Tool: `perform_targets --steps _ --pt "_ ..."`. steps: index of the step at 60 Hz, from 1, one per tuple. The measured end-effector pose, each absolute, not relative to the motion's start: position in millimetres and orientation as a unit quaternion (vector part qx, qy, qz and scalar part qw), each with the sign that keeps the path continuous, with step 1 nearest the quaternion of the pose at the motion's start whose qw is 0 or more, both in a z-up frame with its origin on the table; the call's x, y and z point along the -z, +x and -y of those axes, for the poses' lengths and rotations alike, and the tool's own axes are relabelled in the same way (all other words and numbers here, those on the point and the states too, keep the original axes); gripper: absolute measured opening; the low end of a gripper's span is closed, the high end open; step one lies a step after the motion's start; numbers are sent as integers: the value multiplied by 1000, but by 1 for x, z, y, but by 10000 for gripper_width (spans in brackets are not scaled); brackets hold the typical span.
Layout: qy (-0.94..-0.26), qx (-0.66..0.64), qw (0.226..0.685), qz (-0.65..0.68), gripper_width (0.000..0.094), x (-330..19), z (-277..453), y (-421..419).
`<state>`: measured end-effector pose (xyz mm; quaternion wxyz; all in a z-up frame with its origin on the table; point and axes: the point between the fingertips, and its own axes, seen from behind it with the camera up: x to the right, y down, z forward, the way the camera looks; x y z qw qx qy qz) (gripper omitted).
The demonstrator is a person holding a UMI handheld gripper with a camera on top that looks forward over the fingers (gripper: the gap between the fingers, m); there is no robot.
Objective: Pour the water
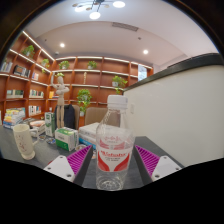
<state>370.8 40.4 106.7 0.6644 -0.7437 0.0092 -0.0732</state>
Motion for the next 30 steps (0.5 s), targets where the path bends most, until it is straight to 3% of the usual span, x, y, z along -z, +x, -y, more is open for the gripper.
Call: perform_targets --steps 3,6,20,30 --pt "-743 72 665 -8 782 -106 -43 371" --pt "-741 69 668 -3 587 -104 -46 369" --pt "-735 50 676 -7 356 -105 -45 367" --pt "-737 53 674 -6 347 -105 -47 369"
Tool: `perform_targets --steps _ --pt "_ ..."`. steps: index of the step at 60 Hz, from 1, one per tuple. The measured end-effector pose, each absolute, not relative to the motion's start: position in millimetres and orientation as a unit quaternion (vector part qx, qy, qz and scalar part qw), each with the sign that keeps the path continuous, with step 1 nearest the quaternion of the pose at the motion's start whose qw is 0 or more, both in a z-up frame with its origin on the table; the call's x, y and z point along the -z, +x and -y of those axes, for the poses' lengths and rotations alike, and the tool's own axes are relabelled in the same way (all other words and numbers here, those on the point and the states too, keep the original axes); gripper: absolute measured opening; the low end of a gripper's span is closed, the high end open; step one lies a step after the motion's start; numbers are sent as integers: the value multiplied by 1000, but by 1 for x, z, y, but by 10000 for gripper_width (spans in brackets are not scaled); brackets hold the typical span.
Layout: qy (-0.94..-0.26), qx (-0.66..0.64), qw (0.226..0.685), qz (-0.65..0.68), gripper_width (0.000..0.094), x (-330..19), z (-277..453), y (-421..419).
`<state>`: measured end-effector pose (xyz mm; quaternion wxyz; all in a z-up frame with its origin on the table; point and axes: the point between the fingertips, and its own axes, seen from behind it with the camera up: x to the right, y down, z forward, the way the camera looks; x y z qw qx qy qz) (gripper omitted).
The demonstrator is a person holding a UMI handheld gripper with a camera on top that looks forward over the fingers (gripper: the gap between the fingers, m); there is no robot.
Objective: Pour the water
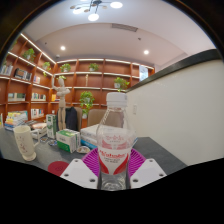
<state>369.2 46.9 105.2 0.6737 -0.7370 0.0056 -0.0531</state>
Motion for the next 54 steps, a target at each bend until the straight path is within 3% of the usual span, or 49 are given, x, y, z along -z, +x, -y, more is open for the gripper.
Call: perform_targets --steps 11,20,36,54 --pt "-741 116 660 29 348 -110 -49 363" --pt "-715 246 632 171 348 -132 -56 328" --pt "-537 479 546 429 347 -181 -84 233" --pt "-331 615 418 581 348 -205 -98 156"
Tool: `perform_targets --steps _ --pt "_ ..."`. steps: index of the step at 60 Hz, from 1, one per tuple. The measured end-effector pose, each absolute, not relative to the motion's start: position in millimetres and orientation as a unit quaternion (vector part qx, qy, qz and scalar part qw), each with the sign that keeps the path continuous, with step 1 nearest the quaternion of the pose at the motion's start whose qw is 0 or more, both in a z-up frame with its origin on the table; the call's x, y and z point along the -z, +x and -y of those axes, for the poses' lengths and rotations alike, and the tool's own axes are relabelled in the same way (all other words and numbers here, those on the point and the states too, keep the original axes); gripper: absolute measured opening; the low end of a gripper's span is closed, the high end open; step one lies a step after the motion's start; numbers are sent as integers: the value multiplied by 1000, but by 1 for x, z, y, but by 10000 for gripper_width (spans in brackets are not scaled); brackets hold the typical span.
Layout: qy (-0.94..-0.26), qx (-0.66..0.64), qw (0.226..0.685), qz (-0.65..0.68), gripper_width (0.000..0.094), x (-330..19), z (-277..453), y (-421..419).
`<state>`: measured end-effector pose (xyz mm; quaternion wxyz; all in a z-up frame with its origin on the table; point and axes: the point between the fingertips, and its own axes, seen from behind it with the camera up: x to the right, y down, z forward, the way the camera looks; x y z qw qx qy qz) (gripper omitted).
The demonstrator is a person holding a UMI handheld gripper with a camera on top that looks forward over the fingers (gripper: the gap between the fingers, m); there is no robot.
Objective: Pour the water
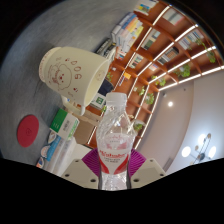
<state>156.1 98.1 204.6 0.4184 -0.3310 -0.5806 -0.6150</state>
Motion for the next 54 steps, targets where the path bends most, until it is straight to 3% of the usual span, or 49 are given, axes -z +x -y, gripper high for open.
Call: perform_targets --steps 13,25,37,46,54 --pt "-191 676 325 633 348 -206 -106 120" --pt "-202 671 328 633 348 -202 -109 115" --pt "-295 621 428 587 351 -218 -92 126" --pt "-479 502 535 483 349 -217 -82 162" --pt "-621 317 626 350 369 -201 -81 187"
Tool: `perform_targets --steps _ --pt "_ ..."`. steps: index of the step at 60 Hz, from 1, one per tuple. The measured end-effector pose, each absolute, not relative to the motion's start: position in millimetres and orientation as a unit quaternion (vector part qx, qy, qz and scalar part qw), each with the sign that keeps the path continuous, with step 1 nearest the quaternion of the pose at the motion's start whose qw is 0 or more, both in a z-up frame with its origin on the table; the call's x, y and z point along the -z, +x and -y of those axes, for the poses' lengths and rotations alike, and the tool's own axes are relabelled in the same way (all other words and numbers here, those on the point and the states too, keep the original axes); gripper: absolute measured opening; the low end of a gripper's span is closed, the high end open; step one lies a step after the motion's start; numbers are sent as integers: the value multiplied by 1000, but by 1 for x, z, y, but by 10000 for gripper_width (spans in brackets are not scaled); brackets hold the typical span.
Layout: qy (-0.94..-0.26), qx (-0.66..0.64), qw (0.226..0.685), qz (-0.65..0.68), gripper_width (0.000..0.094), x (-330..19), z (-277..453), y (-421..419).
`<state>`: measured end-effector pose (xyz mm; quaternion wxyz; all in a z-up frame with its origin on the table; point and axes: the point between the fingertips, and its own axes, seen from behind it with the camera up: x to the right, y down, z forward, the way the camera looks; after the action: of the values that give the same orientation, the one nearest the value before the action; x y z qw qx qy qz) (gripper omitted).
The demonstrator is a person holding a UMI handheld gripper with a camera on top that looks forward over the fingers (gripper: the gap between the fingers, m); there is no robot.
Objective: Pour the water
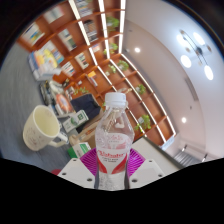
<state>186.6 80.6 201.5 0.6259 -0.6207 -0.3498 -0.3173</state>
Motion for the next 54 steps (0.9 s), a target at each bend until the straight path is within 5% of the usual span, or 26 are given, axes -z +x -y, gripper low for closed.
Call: perform_targets --steps 8,19,38,50,54 --pt "-680 144 687 209 368 -192 -80 194" --pt "-717 -60 692 55 368 -161 -94 214" --pt "-738 -65 669 66 373 -103 -106 199" --pt "-731 -27 679 63 367 -105 -105 203" --pt "-734 -27 677 51 431 -105 -106 205"
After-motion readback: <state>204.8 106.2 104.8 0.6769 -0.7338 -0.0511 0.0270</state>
